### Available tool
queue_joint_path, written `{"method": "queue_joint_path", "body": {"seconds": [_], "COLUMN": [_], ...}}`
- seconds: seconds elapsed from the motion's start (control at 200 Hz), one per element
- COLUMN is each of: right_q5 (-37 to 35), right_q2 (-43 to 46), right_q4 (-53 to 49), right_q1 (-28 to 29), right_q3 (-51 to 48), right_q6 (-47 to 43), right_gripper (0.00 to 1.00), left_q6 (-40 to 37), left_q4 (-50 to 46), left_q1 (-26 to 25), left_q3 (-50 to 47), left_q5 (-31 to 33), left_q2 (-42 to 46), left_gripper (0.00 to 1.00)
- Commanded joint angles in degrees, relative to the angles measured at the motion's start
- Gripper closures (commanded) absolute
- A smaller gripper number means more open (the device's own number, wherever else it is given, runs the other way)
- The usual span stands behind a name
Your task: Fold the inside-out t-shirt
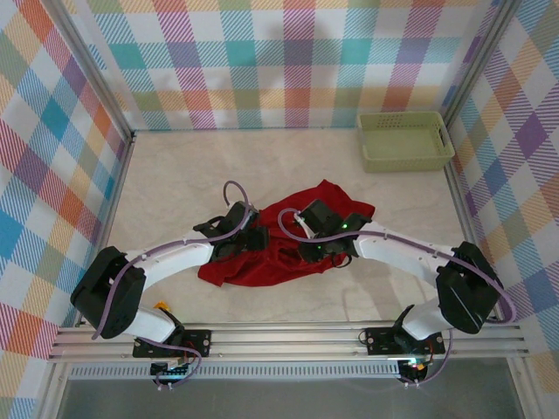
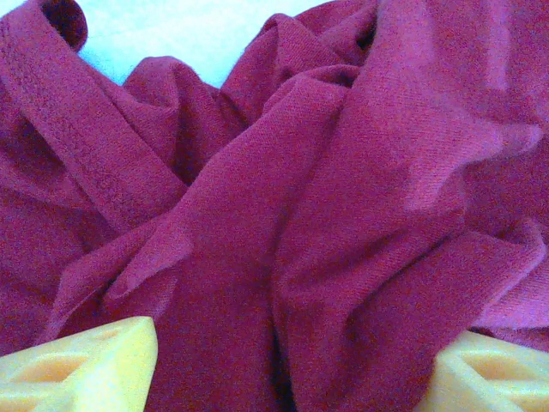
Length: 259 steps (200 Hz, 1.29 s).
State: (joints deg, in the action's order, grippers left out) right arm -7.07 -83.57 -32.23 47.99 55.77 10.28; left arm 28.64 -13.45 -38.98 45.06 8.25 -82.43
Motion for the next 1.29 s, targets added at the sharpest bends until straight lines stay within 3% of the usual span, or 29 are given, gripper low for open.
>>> {"method": "queue_joint_path", "body": {"seconds": [0.0, 0.255, 0.53, 0.755, 0.915, 1.115, 1.29], "right_q5": [-0.6, 0.4, -0.6, -0.2, -0.7, -5.9, -10.0], "right_q2": [-1.7, -3.1, -5.8, -4.1, 0.8, 9.6, 19.8], "right_q4": [-1.0, -0.7, -0.5, -0.7, -1.0, -0.1, 1.9], "right_q1": [-0.1, -0.1, -0.1, -0.1, -0.1, -0.5, -5.0], "right_q3": [1.8, 2.3, 2.9, 2.8, 1.6, -0.6, -3.5], "right_q6": [-1.3, -1.5, -2.0, -2.4, -1.8, 0.4, 4.5], "right_gripper": [0.62, 0.65, 0.62, 0.86, 1.0, 1.0, 1.0], "left_q6": [-1.2, -1.4, -1.3, -1.2, -0.6, 0.3, 1.2], "left_q4": [-0.9, -1.0, -1.0, -1.0, -1.3, -4.6, -10.7], "left_q1": [-0.1, -0.1, 0.0, 0.1, 1.2, 3.7, 6.9], "left_q3": [0.9, 1.1, 0.8, 0.5, 0.3, 0.0, -1.0], "left_q5": [1.0, 1.1, 1.0, 1.2, 1.2, 1.2, 4.2], "left_q2": [1.0, 1.0, 1.1, 1.3, 2.1, 6.4, 13.1], "left_gripper": [0.28, 0.28, 0.28, 0.27, 0.27, 0.23, 0.16]}}
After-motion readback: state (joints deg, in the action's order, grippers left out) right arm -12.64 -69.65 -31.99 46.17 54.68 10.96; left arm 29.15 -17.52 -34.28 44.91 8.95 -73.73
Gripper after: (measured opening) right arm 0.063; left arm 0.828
